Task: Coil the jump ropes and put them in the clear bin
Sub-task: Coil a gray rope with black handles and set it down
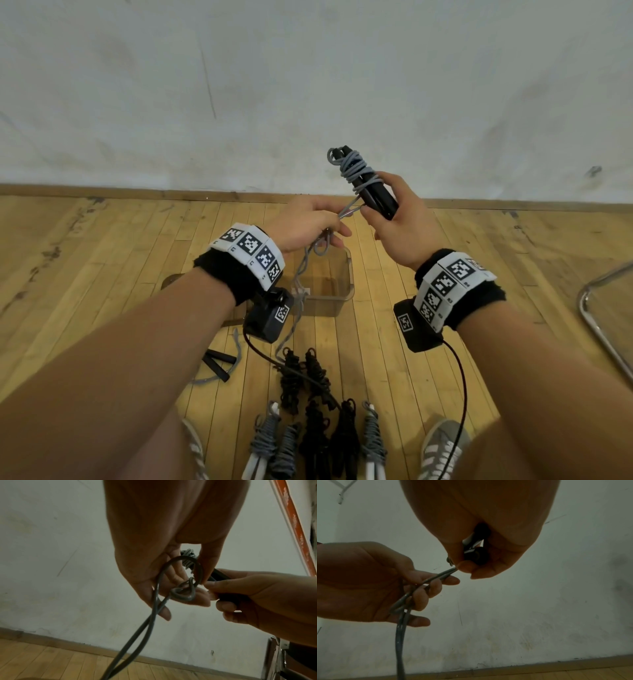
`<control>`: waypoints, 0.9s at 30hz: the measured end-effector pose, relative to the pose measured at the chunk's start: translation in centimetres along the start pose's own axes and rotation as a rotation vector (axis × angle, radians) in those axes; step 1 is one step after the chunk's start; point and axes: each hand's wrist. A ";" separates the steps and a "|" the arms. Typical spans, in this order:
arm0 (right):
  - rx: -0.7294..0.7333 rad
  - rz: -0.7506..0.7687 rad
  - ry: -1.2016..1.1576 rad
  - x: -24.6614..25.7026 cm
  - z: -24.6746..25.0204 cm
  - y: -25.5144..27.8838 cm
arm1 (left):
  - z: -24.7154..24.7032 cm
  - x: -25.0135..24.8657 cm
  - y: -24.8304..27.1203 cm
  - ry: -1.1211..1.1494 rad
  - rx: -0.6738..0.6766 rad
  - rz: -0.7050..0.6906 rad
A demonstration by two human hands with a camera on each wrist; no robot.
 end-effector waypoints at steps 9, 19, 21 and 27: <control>0.069 -0.059 -0.054 -0.3 -0.8 -0.3 | 0.1 0.0 -0.1 0.116 -0.041 0.050; 0.123 0.012 0.045 -0.4 -1.7 -0.1 | -1.9 0.1 -0.3 0.073 -0.277 -0.061; 0.109 -0.006 0.007 -0.2 -1.5 0.0 | -1.9 0.2 -0.4 0.067 -0.297 -0.066; 0.104 -0.076 -0.192 0.9 -0.7 0.4 | -1.9 0.5 -0.7 0.099 -0.360 -0.079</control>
Point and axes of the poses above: each hand's wrist, its own y-axis away from the middle knuckle, its own z-axis out of the back of the hand, x = y × z, and after that the axes turned 9 degrees about -z, right-handed
